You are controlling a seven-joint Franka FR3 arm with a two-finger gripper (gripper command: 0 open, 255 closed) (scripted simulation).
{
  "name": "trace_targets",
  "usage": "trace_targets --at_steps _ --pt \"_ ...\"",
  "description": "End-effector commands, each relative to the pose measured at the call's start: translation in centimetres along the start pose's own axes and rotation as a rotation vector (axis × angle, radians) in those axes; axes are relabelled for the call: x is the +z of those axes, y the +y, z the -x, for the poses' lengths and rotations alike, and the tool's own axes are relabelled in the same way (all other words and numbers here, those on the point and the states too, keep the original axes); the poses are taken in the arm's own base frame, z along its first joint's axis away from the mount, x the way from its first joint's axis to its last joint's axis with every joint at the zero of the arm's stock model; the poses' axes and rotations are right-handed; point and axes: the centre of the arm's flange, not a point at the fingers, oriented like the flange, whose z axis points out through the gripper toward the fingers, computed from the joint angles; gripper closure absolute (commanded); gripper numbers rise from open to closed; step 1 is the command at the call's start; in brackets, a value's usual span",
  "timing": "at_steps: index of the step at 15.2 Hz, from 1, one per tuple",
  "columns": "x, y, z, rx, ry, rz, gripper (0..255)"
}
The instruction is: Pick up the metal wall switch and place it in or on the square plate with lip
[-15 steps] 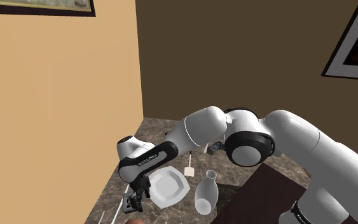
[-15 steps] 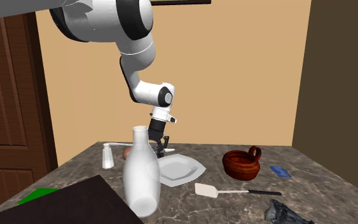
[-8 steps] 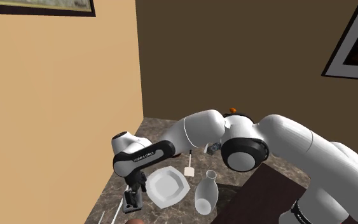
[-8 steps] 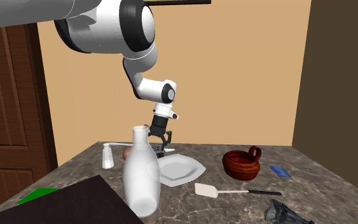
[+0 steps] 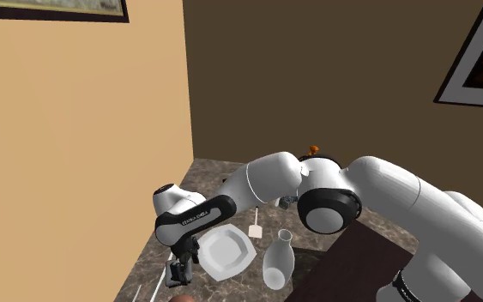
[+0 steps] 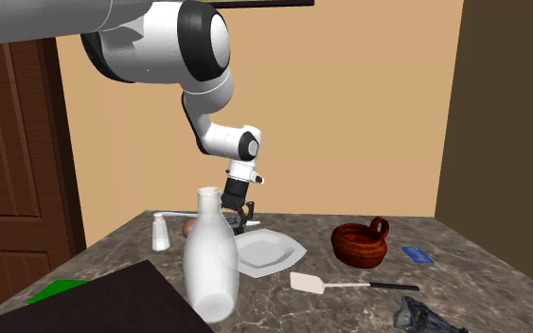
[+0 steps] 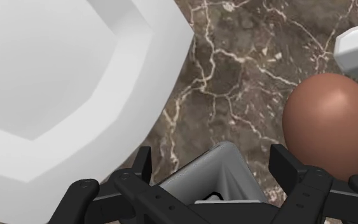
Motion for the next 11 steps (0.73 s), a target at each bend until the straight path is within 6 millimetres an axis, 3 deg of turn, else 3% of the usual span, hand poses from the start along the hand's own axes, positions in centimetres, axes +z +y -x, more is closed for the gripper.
trace_targets --at_steps 1,3,4,11 --pt "0.01 0.0 -0.01 0.0 0.0 0.0 0" --pt "0.01 0.0 -0.01 0.0 0.0 0.0 0" --pt "0.01 0.0 -0.01 0.0 0.0 0.0 255" --pt "0.01 0.01 0.0 0.0 0.0 0.0 255"
